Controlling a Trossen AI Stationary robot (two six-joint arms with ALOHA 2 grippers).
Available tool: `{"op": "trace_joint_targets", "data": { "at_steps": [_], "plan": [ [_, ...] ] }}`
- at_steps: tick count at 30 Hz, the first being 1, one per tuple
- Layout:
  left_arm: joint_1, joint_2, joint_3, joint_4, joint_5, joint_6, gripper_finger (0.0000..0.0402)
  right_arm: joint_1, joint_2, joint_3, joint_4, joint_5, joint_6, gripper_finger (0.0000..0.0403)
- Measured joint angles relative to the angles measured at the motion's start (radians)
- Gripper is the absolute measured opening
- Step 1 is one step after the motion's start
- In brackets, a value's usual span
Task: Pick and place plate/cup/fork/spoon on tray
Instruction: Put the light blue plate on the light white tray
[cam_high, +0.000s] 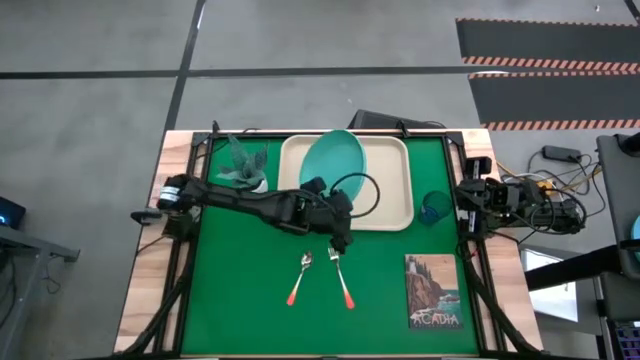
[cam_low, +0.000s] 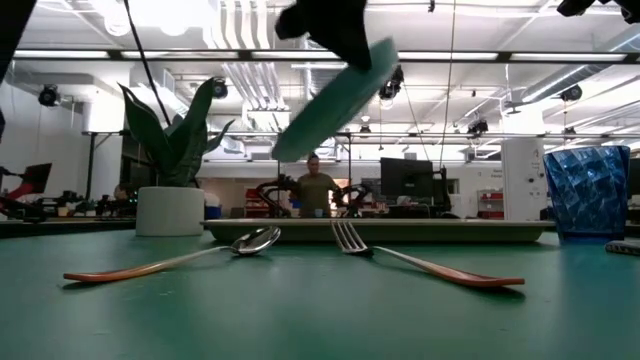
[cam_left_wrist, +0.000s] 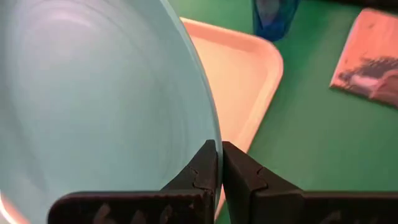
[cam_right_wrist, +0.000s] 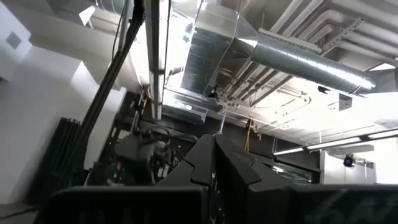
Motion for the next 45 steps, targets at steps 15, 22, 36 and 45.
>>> {"op": "trace_joint_targets", "data": {
  "at_steps": [15, 22, 36, 45],
  "plan": [
    [0.099, 0.182, 0.008, 0.01, 0.095, 0.104, 0.0, 0.0, 0.0, 0.013, 0.001, 0.0, 0.0, 0.0009],
    [0.111, 0.208, 0.005, 0.017, 0.124, 0.18, 0.0, 0.0, 0.0, 0.013, 0.001, 0.0, -0.002, 0.0009],
    [0.112, 0.206, 0.001, 0.014, 0.133, 0.597, 0.0, 0.0, 0.0, 0.013, 0.0, 0.0, 0.001, 0.0009],
    [0.124, 0.206, -0.023, -0.066, 0.157, 0.603, 0.0, 0.0, 0.0, 0.013, -0.005, 0.0, 0.003, 0.0009]
  ]
}}
